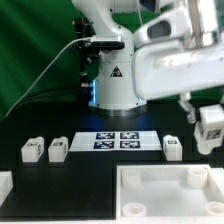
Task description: Assemble one leg
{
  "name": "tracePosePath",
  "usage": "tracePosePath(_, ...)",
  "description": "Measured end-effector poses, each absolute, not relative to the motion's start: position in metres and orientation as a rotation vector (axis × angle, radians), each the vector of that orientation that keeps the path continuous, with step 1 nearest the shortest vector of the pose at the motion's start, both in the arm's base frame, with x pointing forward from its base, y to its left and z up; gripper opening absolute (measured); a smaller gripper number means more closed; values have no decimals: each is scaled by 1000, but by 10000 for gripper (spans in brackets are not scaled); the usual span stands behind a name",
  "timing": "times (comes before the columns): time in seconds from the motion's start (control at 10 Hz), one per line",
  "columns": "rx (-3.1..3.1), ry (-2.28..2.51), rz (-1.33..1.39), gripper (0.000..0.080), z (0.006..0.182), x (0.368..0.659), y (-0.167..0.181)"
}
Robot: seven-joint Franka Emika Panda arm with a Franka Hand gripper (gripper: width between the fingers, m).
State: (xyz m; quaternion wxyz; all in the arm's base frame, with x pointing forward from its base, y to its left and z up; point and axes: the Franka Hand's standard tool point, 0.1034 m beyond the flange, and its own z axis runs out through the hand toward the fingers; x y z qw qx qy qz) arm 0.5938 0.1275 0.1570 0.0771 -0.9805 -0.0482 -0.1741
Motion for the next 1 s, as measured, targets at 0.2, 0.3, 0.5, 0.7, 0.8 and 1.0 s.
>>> tracePosePath(0.2,-2867,-132,-828,291,160,600,129)
tracePosePath(0.3,-2846,-121,-909,291,154,595,127)
tracePosePath(0.5,-2860,-139,-885,291,151,596,123)
tracePosePath(0.7,-2889,-196,-929,291,135,611,100)
tracePosePath(0.8,-2878,-189,-975,291,136,620,100)
tracePosePath(1.0,-2885,-173,-962,291,124,630,88)
